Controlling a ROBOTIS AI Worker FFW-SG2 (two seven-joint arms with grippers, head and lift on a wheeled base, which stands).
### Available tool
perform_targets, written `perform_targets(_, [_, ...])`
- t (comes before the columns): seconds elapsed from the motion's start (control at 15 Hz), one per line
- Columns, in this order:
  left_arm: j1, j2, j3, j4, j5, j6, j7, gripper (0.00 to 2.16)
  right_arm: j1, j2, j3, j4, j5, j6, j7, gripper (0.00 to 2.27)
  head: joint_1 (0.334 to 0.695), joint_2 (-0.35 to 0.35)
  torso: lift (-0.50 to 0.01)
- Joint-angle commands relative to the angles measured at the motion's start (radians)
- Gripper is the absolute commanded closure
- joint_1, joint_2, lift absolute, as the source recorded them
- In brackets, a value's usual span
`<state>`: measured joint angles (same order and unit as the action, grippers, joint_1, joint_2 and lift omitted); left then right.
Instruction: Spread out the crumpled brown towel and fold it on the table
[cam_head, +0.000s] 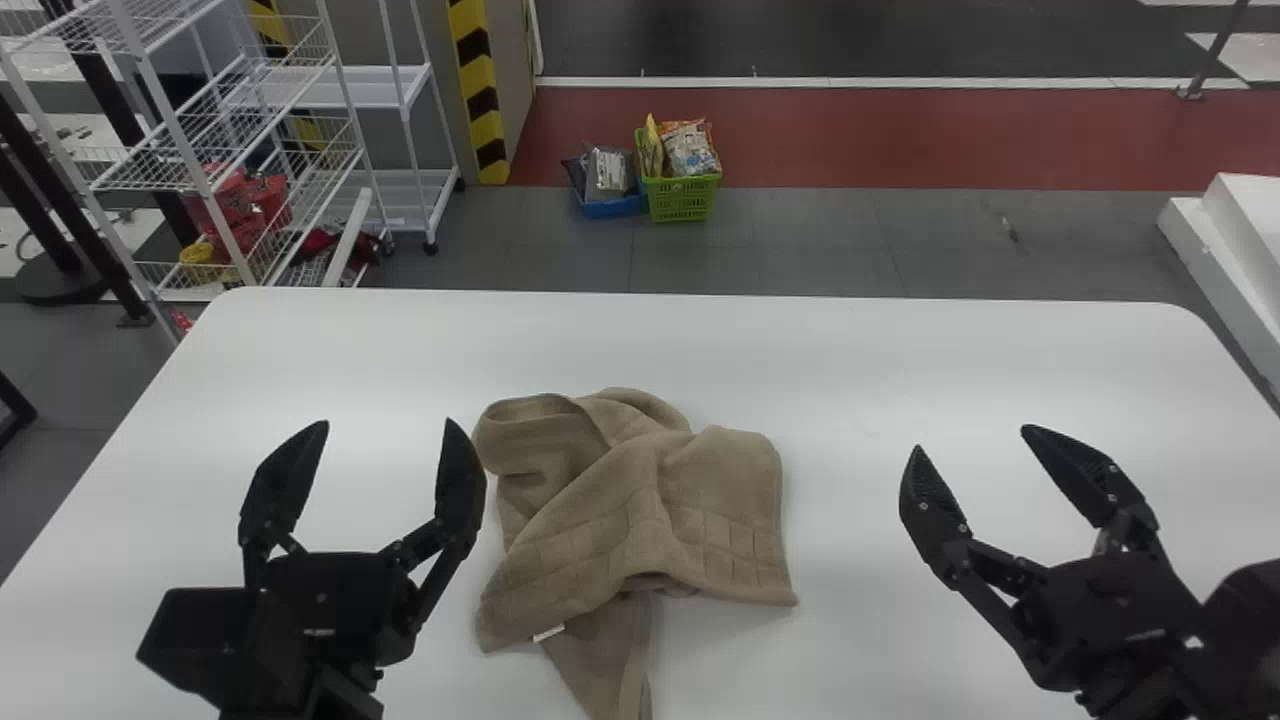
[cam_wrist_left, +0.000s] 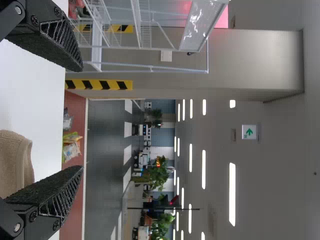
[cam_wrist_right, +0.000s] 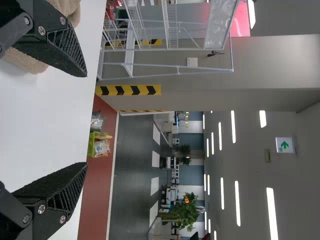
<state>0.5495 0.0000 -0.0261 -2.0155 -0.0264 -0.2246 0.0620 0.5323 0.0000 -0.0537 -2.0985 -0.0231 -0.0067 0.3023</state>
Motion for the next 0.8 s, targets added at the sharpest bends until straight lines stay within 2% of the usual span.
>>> perform_targets(0.0, [0.0, 0.0, 0.0, 0.001, -0.001, 0.0, 0.004, 0.14, 0.0, 0.001, 0.0, -0.002, 0.0, 0.0, 0.001, 0.22, 0.695, 0.043, -0.127])
perform_targets(0.73, [-0.006, 0.0, 0.0, 0.006, 0.0, 0.003, 0.01, 0.14, -0.003, 0.001, 0.0, 0.006, 0.003, -0.012, 0.008, 0.22, 0.695, 0.048, -0.127])
